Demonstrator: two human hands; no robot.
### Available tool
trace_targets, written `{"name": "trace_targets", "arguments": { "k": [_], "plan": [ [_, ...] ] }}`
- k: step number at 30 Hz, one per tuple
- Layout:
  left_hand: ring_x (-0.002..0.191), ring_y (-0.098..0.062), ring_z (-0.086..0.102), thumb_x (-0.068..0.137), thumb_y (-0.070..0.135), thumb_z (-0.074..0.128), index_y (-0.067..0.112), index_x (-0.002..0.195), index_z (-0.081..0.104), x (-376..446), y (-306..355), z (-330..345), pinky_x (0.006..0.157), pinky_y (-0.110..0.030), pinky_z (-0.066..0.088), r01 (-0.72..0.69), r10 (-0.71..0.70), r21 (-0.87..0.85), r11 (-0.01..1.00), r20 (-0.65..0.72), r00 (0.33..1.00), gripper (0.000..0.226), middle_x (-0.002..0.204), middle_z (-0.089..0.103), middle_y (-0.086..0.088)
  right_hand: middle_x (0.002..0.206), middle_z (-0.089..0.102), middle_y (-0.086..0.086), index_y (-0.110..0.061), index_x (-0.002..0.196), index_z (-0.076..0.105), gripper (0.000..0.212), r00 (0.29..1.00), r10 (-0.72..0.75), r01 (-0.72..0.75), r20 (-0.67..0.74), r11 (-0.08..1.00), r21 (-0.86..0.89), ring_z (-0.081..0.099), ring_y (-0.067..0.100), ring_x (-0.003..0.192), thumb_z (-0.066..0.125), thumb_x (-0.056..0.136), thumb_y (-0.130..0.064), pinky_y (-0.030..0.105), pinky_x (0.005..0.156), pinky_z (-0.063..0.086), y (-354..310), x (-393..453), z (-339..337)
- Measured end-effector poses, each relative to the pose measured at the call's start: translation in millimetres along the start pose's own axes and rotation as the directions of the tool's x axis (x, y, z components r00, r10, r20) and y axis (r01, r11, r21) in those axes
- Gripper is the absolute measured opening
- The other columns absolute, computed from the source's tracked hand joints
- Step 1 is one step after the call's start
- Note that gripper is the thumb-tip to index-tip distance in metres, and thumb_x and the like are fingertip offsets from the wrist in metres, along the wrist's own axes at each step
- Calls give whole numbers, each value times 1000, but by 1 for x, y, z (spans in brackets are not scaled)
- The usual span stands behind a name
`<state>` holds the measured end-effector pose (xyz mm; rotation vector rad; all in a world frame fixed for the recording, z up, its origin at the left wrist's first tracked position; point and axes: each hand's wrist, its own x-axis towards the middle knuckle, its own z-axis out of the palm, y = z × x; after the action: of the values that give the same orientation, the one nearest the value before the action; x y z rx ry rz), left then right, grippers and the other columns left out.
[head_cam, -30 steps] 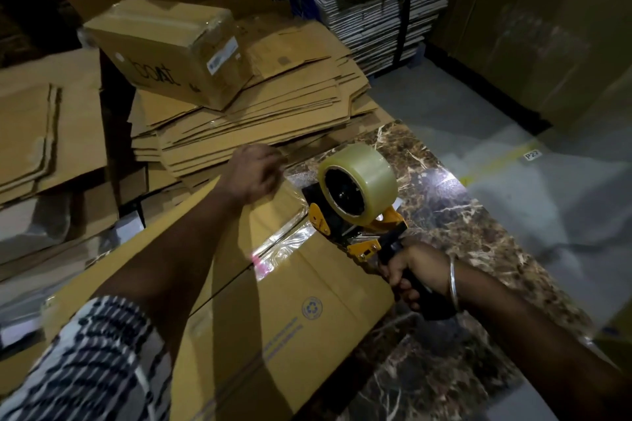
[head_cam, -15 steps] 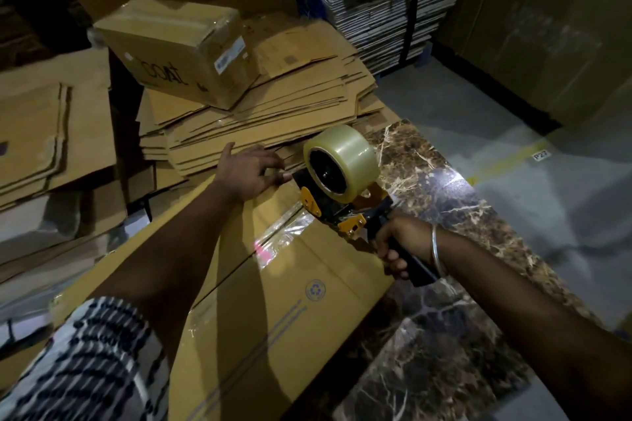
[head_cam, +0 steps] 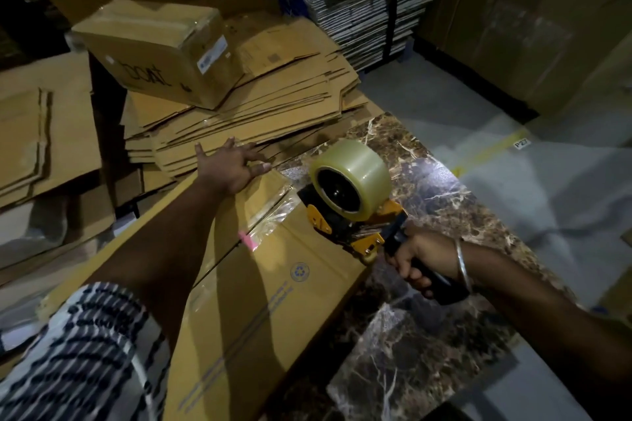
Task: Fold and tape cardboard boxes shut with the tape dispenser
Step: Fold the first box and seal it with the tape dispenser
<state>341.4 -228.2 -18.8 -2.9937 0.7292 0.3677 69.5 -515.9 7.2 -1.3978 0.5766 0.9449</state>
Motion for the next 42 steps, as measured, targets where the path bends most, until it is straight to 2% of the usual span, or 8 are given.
{"name": "trace_targets", "arguments": {
  "k": [3,8,11,13,17,28,31,42],
  "plan": [
    [154,-22,6,93,75,31,47,138,50,-2,6,-1,110,-77,-5,33,-33,15,999,3,999,56,164,23,12,57,25,10,-9,67,37,52,999,25,-25,20,1000,18,25,20,38,67,25,-17,20,43,28,19,-5,-9],
    [154,-25,10,100,60,34,43,149,36,-12,29,0,111,-73,-1,76,-64,136,988,-92,994,52,166,18,4,51,27,4,-14,68,35,38,1000,26,-27,13,998,58,25,17,37,60,40,-13,17,42,27,29,-6,-7],
    [136,-25,47,92,28,63,29,135,56,-32,58,9,113,-65,21,-229,256,118,966,-335,907,44,142,55,-1,54,26,7,-12,69,37,51,999,49,-50,2,998,42,25,19,38,64,26,-16,18,44,27,32,-5,-8],
    [123,-20,57,89,22,68,27,119,67,-41,81,21,115,-58,21,-378,375,51,924,-310,874,31,125,66,5,57,24,8,-12,69,36,52,999,48,-48,2,998,45,24,19,40,65,25,-16,19,44,27,32,-5,-9],
    [121,-17,56,94,36,51,24,118,71,-51,91,36,117,-59,16,-366,320,-233,901,-214,923,33,122,66,5,58,25,8,-14,68,36,47,999,40,-39,-21,999,35,25,19,40,65,31,-15,19,44,27,30,-4,-8],
    [152,-15,18,91,58,33,38,127,65,-56,83,40,110,-73,-1,-158,121,-206,966,-180,976,53,151,46,16,48,31,4,-14,50,40,18,999,31,-32,-33,999,-14,25,18,38,54,59,-10,22,42,25,1,-4,-4],
    [154,-15,7,91,67,26,44,130,61,-55,77,37,107,-76,0,-20,-16,-246,969,-143,990,57,159,31,19,44,33,2,-17,35,41,46,995,23,-28,-95,998,-57,26,18,38,46,80,-7,23,42,26,-18,8,-1],
    [154,-15,3,95,72,29,45,128,60,-56,70,38,104,-81,-6,25,-71,-295,955,-145,987,52,162,26,18,47,30,6,-11,55,34,20,997,17,-18,-74,1000,-13,24,18,33,51,63,-5,21,41,16,23,7,-28]
  ]
}}
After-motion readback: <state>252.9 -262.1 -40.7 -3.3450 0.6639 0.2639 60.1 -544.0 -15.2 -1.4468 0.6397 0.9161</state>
